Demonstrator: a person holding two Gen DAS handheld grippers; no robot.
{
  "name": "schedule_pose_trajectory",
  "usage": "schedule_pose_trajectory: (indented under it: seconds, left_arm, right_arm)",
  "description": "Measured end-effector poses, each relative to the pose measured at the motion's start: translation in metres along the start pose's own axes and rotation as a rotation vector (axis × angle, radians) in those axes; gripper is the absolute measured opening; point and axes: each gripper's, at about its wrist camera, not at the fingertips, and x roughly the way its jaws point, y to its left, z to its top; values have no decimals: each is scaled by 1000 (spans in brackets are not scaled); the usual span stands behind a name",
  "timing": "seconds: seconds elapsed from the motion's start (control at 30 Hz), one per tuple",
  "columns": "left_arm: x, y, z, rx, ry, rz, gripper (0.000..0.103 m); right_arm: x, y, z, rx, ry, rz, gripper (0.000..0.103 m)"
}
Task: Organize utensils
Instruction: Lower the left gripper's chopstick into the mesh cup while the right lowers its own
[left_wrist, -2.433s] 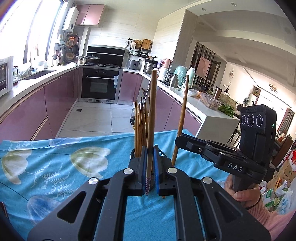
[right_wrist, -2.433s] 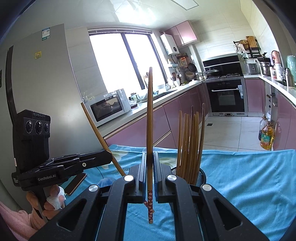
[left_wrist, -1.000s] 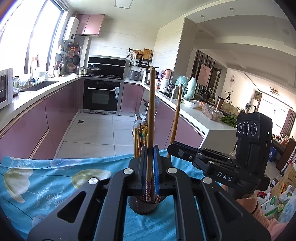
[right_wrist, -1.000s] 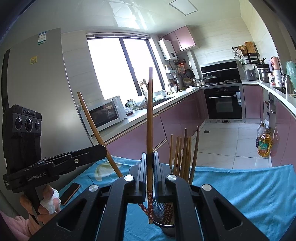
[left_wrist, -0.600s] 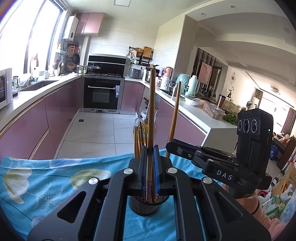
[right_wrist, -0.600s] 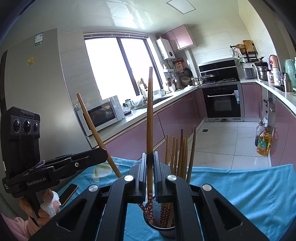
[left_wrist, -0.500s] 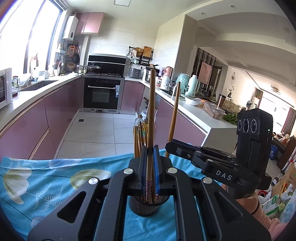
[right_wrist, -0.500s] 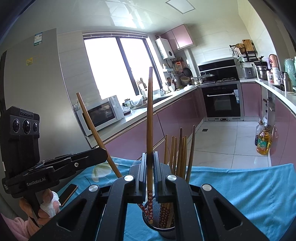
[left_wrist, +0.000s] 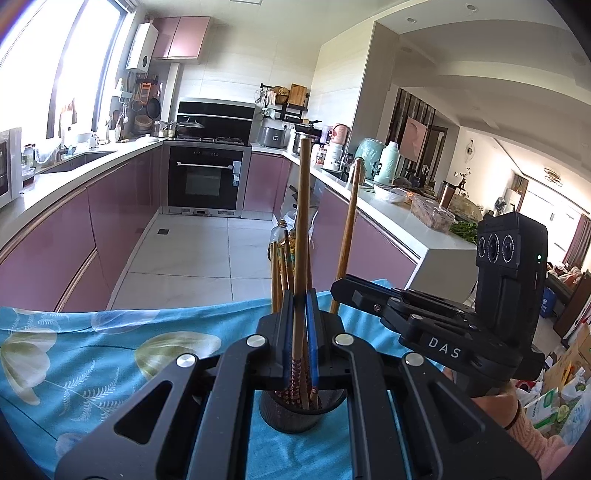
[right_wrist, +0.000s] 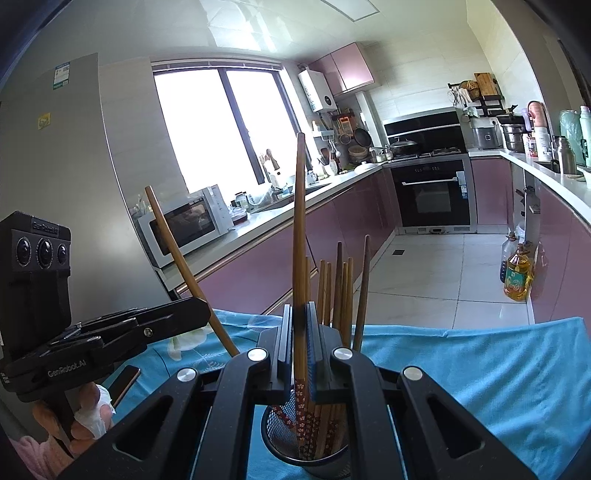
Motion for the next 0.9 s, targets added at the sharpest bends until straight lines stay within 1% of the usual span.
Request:
schedule_pose_trajectory:
  seconds: [0.23, 0.5, 0.9]
  left_arm:
    - [11, -1, -2, 26, 41, 1, 7]
    - [28, 3, -12, 45, 113, -1, 7]
    - [52, 6, -17, 61, 168, -5, 7]
  right_arm:
    - [11, -3, -10, 10, 43, -8, 6]
    - [17, -7, -24, 16, 97, -12, 6]
    - [28, -8, -31, 22, 137, -18, 6]
